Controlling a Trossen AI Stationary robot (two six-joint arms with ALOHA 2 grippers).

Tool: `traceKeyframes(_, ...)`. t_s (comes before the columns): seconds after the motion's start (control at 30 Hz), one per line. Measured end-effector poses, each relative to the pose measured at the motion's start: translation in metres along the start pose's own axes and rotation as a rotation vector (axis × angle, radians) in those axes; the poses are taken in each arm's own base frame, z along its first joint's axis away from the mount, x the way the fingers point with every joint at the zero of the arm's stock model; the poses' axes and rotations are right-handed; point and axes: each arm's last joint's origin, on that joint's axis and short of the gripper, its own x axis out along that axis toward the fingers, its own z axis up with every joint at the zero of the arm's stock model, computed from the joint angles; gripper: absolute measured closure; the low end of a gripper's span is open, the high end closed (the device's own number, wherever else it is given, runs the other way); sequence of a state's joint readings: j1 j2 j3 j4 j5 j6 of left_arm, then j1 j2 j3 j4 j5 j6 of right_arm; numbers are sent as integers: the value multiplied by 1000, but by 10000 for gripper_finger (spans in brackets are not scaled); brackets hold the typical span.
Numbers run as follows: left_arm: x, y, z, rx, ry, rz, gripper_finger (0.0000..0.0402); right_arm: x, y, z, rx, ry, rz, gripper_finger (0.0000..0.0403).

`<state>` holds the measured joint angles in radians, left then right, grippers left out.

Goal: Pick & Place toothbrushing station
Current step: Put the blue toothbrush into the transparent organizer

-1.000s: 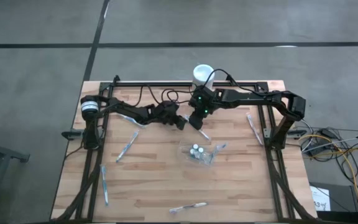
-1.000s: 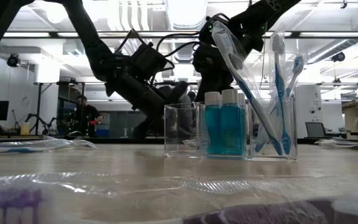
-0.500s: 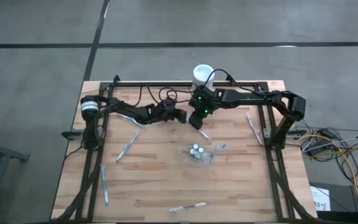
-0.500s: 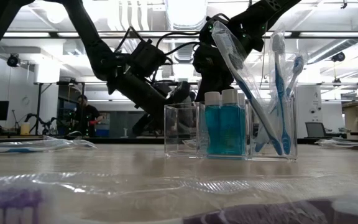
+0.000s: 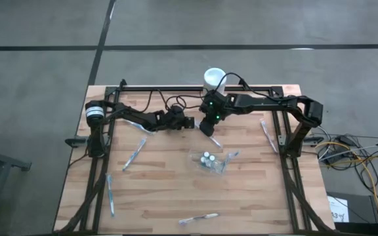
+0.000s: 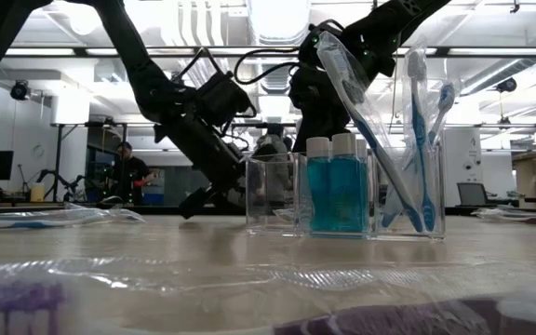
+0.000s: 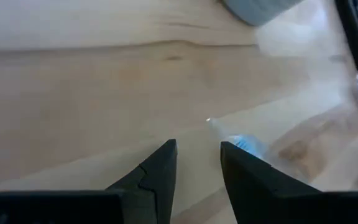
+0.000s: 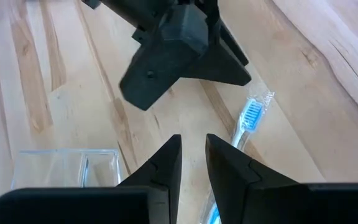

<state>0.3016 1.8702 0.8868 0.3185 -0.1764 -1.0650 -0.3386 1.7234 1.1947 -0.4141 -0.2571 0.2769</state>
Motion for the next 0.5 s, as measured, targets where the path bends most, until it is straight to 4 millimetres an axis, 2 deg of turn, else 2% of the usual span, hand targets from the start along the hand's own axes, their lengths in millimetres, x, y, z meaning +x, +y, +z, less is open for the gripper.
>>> traceKeyframes(0.2, 0, 0, -1, -143, 17, -8, 273, -20, 6, 5, -61, -73, -37, 335)
traceKeyframes(0.37, 0, -2, 2, -234, 21, -17, 273, -56, 15, 10, -111, -189, -67, 335)
traceKeyframes(0.5, 2, -9, 12, -270, 1, -57, 273, -83, 22, 10, -147, -264, -51, 335)
